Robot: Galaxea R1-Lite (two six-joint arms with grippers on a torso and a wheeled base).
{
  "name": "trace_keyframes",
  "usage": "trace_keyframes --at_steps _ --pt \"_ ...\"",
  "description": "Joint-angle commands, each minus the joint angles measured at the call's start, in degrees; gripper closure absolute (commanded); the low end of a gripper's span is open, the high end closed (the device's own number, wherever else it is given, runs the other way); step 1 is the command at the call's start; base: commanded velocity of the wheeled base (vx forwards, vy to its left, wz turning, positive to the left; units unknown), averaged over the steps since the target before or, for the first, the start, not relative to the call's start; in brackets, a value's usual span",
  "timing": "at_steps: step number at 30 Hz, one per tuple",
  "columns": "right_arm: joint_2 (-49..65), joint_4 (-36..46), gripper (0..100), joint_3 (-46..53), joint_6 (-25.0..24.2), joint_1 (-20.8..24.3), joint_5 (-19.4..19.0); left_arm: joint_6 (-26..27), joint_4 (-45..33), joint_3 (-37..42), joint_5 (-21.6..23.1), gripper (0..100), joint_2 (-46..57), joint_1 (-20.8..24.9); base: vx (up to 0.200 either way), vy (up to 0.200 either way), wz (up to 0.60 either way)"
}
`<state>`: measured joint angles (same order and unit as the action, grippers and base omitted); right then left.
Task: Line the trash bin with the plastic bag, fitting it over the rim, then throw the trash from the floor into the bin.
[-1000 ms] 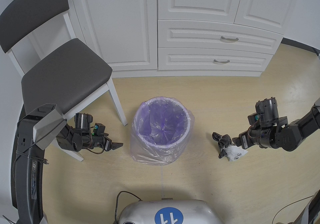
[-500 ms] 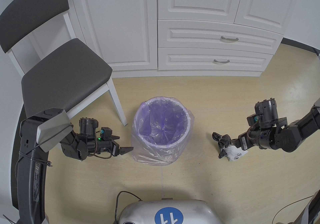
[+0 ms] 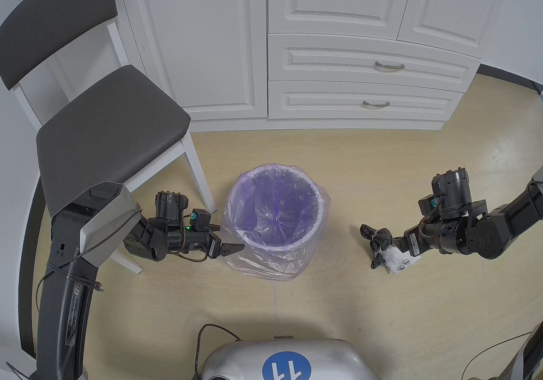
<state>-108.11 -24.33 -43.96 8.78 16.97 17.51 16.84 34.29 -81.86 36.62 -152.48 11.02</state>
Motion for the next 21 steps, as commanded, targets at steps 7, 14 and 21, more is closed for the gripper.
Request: trace_keyframes --at_steps 7,14,21 --pt "-0.44 -0.01 0 -0.07 0.01 -0.18 -0.02 1.09 -1.16 -6.65 0.12 100 -4.84 -2.32 0.0 0.0 0.0" --pt "-2.11 -0.1 0 -0.43 0.01 -0.18 -0.02 0.48 -1.95 -15.08 0.82 100 -10.38 -3.64 0.0 0.0 0.0" --pt "-3.95 -0.36 0 -0.86 0.01 -0.18 -0.02 -0.93 -6.78 -23.26 0.82 100 -14.69 -2.23 0.0 0.0 0.0"
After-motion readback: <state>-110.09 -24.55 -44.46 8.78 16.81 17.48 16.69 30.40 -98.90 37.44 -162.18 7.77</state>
